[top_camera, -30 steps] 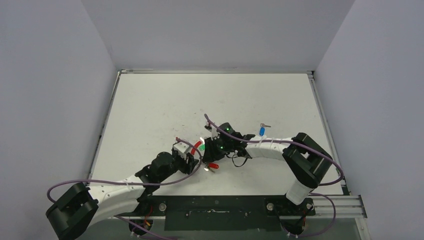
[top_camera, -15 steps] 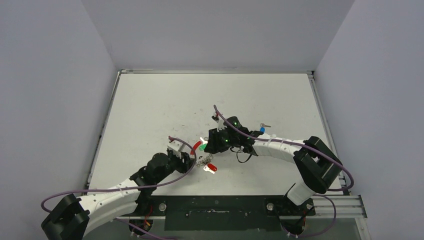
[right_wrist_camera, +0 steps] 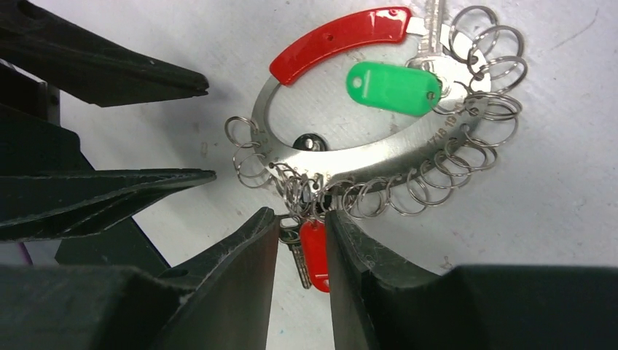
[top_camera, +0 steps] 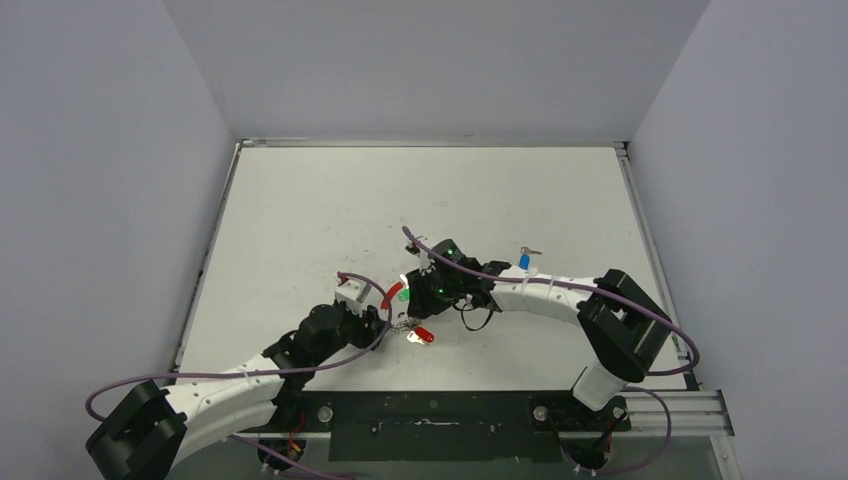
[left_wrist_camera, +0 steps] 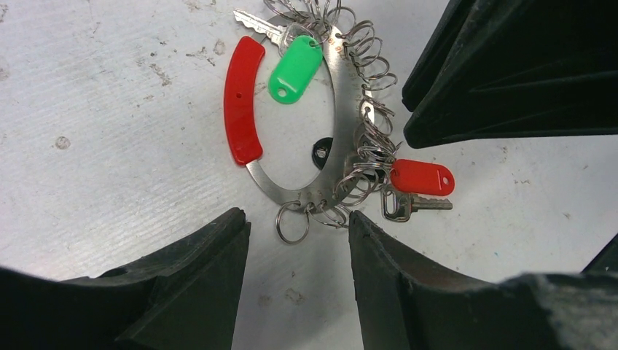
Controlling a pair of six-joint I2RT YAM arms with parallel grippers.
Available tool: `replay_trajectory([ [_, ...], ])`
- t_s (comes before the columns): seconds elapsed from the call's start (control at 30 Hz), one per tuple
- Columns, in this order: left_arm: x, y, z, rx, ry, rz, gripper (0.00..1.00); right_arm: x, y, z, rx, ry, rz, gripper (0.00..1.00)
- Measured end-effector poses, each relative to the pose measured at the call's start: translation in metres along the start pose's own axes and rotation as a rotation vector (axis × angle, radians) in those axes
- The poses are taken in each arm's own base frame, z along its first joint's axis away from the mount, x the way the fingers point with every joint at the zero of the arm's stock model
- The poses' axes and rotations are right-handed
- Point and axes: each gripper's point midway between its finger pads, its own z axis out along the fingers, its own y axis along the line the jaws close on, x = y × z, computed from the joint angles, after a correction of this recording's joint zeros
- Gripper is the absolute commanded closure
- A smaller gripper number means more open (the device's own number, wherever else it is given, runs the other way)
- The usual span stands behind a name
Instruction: Put the keys on the keyring
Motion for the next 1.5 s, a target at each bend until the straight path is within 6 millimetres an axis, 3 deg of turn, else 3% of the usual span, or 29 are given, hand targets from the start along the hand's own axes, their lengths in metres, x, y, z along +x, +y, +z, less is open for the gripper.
replay_trajectory([
  [0.33,0.001,-0.001,0.0,0.003,0.004,-0.011,0.5,-0.012,0.007,-0.001,0.074,0.014,-0.1,0.7],
  [0.7,0.001,-0.001,0.0,0.004,0.004,-0.018,0.5,0.01,0.0,0.018,0.122,0.116,-0.13,0.74],
  [1.0,0.0,-0.001,0.0,0.005,0.002,-0.018,0.5,0.01,0.001,0.019,0.13,0.122,-0.14,0.77],
  [1.5,0.001,-0.001,0.0,0.004,0.003,-0.019,0.5,0.015,0.005,0.018,0.133,0.134,-0.173,0.66],
])
